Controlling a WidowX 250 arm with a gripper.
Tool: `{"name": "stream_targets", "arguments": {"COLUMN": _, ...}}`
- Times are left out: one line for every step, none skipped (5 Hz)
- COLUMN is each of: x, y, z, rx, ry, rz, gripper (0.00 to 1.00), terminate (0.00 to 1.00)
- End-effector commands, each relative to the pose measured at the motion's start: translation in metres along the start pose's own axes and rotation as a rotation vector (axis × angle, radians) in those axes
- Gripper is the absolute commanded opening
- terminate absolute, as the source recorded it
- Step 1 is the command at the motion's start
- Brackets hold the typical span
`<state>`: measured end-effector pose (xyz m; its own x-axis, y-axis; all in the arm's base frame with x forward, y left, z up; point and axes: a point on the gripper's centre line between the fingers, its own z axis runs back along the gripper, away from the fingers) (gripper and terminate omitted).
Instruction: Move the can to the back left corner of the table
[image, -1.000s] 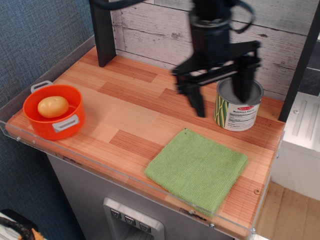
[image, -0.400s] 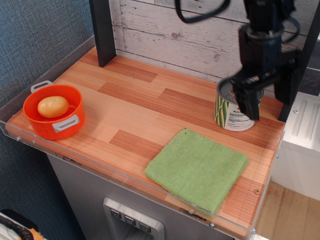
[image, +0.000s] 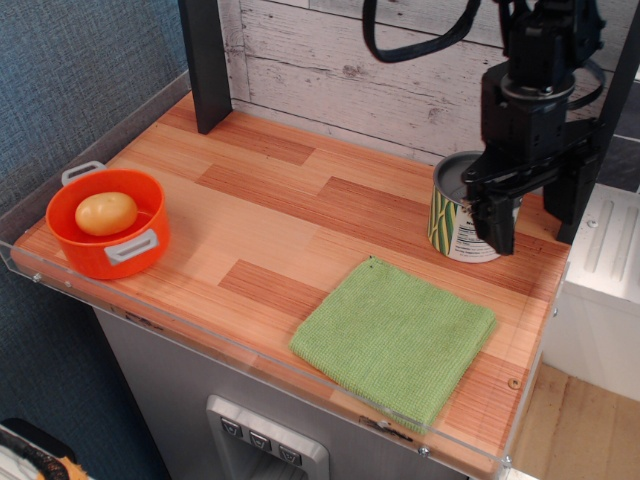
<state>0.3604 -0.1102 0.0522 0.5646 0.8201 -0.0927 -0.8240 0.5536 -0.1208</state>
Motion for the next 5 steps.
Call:
{"name": "stream_targets", "arguments": {"x": 0.051, "y": 0.001, "z": 0.013, "rx": -0.024, "ry": -0.026, "rz": 0.11, "gripper": 1.0, "terminate": 0.0}}
{"name": "stream_targets", "arguments": {"x": 0.064, "y": 0.01, "z": 0.012, "rx": -0.011, "ry": -0.022, "rz": 0.146, "gripper": 1.0, "terminate": 0.0}}
{"name": "stream_targets", "arguments": {"x": 0.081, "y": 0.025, "z": 0.011, "rx": 0.006, "ry": -0.03, "rz": 0.15, "gripper": 1.0, "terminate": 0.0}}
{"name": "stream_targets", "arguments": {"x": 0.104, "y": 0.045, "z": 0.015, "rx": 0.003, "ry": -0.061, "rz": 0.152, "gripper": 1.0, "terminate": 0.0}}
{"name": "stream_targets", "arguments": {"x": 0.126, "y": 0.061, "z": 0.018, "rx": 0.009, "ry": -0.077, "rz": 0.158, "gripper": 1.0, "terminate": 0.0}}
